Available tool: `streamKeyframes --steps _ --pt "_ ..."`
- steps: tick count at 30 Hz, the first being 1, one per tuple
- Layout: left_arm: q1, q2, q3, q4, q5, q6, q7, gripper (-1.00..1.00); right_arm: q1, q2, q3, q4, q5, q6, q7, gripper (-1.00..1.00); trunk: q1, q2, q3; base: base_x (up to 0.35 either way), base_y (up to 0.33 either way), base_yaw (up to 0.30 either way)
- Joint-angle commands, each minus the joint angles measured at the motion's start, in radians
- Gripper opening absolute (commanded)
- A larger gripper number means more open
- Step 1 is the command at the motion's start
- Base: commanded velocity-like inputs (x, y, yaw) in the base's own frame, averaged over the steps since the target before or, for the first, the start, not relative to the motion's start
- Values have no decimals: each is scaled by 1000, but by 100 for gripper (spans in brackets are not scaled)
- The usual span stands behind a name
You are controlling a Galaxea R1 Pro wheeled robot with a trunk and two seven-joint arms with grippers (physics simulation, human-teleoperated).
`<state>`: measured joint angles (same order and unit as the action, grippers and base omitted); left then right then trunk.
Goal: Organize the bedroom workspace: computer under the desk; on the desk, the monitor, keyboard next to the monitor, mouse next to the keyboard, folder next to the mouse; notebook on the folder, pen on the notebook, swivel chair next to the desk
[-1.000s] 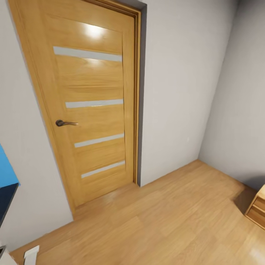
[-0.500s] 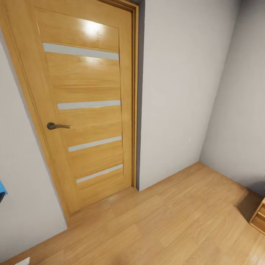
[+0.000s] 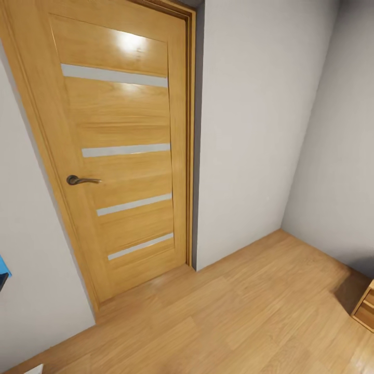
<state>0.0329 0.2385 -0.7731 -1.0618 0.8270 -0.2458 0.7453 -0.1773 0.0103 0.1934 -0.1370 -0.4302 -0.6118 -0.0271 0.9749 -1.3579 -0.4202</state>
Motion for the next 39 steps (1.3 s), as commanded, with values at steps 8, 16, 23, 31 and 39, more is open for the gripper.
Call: streamKeyframes --steps 8,16,23,31,39 --pt "-1 -7 -8 43 -11 -7 3 100 -1 0 6 23 -11 -3 -8 100 0 -1 -1 10 -44 75" --pt "-1 -8 -11 132 -78 -7 5 100 -1 0 9 25 -9 -3 -8 100 0 -1 -1 133 -279 263" --pt "-1 -33 -11 192 -81 -7 2 100 -1 2 11 25 -7 -3 -8 100 0 -1 -1 143 -293 272" --pt "-1 -65 -9 237 -83 -7 1 100 -1 1 9 25 -8 -4 -8 100 0 -1 -1 90 -271 273" --pt "-1 -67 4 241 -74 -7 3 100 -1 1 10 25 -7 -3 -8 100 0 -1 -1 20 -125 274"
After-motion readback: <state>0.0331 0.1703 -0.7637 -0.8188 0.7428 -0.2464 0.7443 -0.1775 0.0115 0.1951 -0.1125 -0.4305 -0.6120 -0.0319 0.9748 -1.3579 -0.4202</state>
